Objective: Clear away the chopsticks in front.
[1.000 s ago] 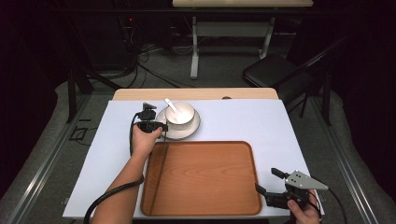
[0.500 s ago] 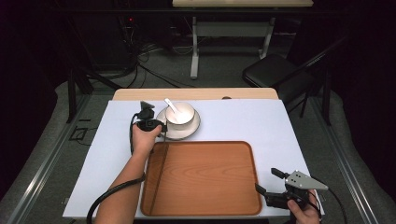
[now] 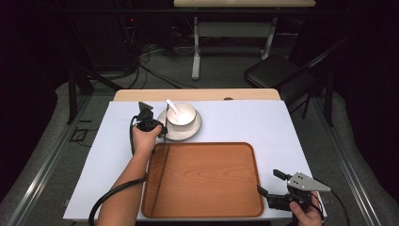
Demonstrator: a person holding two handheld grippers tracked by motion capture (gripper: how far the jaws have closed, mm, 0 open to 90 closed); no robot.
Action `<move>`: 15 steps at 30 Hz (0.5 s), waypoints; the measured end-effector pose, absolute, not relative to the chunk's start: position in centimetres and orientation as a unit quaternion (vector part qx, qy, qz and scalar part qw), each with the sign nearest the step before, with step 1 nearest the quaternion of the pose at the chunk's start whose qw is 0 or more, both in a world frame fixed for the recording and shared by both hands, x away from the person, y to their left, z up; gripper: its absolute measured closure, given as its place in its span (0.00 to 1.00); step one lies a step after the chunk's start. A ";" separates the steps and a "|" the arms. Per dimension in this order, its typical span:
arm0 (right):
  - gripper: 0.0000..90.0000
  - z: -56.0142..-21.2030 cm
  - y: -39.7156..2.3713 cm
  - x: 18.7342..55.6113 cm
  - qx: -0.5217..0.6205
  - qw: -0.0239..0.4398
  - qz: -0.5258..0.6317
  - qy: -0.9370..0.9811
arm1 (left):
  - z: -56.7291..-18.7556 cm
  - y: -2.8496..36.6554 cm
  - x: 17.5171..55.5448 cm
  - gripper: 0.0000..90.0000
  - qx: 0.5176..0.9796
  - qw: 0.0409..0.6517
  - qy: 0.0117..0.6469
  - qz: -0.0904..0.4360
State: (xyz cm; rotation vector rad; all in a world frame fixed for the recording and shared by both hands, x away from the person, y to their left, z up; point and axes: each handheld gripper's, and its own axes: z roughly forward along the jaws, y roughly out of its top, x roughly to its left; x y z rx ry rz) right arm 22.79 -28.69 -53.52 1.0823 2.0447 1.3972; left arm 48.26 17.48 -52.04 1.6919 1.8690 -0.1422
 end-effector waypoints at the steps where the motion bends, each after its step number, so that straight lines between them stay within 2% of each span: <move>1: 0.17 -53.5 -28.7 22.8 0.391 0.218 0.505 0.738 | -52.0 17.6 48.2 0.95 0.640 0.304 0.704 -0.053; 15: 0.17 -53.5 -28.6 22.8 0.392 0.217 0.504 0.739 | -49.7 19.5 46.5 0.95 0.639 0.321 0.698 -0.038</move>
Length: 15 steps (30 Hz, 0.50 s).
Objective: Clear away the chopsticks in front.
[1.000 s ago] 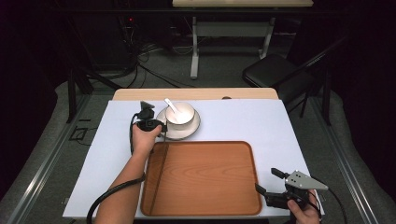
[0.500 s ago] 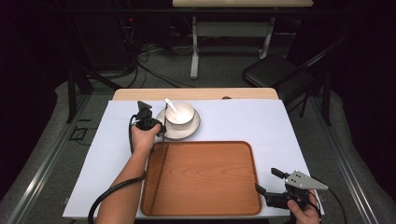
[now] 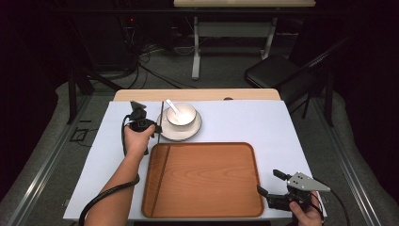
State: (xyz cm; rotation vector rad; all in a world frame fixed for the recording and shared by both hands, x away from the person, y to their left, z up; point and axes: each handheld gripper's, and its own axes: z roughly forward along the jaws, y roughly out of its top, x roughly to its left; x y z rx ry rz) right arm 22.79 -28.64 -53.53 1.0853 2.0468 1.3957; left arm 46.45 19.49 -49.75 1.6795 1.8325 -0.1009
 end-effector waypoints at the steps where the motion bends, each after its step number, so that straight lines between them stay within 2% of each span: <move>1: 0.17 -53.5 -28.6 22.8 0.391 0.217 0.504 0.739 | -49.3 19.9 46.0 0.95 0.640 0.324 0.696 -0.033; 15: 0.17 -53.5 -28.5 22.8 0.393 0.219 0.503 0.738 | -46.3 22.4 40.8 0.95 0.663 0.331 0.671 -0.016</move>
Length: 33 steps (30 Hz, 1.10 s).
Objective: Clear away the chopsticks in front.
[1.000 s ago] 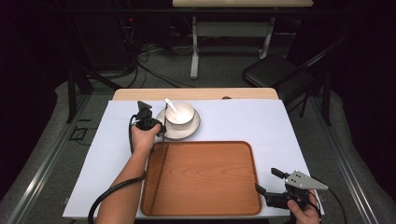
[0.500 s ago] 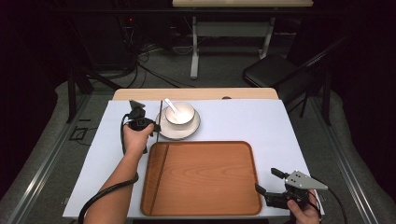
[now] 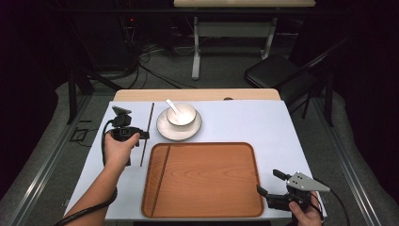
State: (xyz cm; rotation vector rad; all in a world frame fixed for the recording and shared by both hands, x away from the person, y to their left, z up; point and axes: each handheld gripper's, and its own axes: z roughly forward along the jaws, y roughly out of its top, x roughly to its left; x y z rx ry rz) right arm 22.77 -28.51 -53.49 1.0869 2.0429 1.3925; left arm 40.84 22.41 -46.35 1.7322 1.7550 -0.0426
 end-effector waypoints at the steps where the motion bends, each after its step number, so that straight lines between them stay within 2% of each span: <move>1: 0.17 -53.5 -28.5 22.8 0.393 0.219 0.503 0.738 | -46.1 22.6 40.4 0.95 0.665 0.332 0.669 -0.015; 12: 0.17 -53.5 -28.4 22.8 0.395 0.217 0.501 0.739 | -45.1 23.4 35.7 0.95 0.675 0.341 0.654 -0.026; 21: 0.17 -53.5 -28.4 22.8 0.395 0.219 0.501 0.738 | -47.5 22.5 32.1 0.95 0.687 0.332 0.644 -0.051; 33: 0.17 -53.5 -28.4 22.8 0.395 0.219 0.501 0.739 | -50.9 21.2 29.8 0.95 0.701 0.305 0.640 -0.076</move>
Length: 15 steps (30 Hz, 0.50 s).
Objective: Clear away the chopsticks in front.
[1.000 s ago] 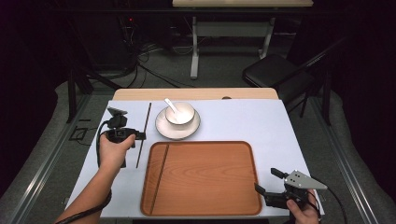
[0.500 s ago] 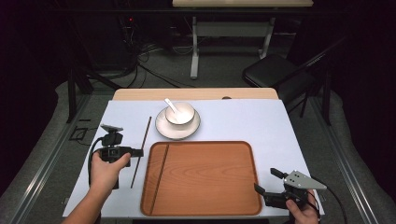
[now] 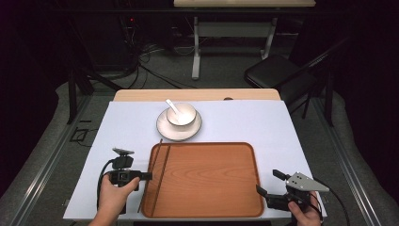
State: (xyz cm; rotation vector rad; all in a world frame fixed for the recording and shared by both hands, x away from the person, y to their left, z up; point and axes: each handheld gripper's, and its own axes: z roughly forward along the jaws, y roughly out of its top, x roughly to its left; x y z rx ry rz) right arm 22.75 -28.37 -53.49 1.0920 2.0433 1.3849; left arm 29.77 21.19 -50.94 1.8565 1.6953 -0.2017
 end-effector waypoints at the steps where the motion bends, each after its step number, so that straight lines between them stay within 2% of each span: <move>1: 0.17 -53.5 -28.4 22.8 0.395 0.219 0.501 0.739 | -51.2 21.1 29.7 0.95 0.700 0.303 0.642 -0.077; 15: 0.17 -53.5 -28.4 22.7 0.394 0.220 0.501 0.739 | -52.9 20.6 30.5 0.95 0.698 0.287 0.650 -0.088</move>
